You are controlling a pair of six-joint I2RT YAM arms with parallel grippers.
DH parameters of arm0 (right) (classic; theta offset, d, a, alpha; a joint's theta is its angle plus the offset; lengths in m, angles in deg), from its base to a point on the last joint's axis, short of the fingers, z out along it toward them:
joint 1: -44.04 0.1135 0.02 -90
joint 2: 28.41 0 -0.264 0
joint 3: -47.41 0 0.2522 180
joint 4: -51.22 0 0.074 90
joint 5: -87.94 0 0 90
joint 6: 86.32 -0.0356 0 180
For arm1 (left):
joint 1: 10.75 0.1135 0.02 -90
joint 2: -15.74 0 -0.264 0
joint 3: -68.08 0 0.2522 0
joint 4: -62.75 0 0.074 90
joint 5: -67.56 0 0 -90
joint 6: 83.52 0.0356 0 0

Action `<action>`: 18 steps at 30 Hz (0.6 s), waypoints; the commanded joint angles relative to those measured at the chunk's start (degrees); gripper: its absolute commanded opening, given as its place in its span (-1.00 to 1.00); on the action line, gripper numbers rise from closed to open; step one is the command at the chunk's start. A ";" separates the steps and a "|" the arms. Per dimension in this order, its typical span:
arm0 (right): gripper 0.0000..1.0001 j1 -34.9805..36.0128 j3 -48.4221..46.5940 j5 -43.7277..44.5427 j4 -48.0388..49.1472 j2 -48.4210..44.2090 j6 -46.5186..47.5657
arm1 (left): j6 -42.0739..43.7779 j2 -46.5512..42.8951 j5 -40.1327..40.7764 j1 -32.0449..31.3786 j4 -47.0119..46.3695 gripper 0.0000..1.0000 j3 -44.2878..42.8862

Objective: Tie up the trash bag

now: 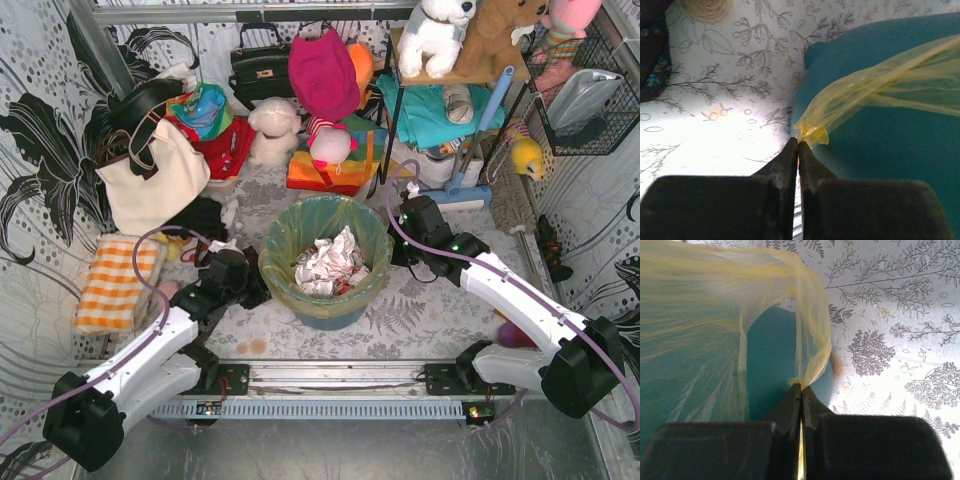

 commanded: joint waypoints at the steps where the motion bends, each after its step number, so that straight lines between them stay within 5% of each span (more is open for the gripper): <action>1: -1.00 -0.42 -1.25 -0.53 -0.62 -1.26 0.55 | -0.36 -0.65 4.33 0.31 3.50 -0.84 -2.41; 8: -1.00 -0.46 -1.36 -0.52 -0.87 -1.59 0.55 | -1.00 -5.09 9.71 0.24 9.73 -0.91 -5.54; 18: -1.00 -0.49 -1.77 -0.61 -1.00 -1.67 0.39 | -1.32 -6.16 9.11 0.24 5.92 -0.40 -4.29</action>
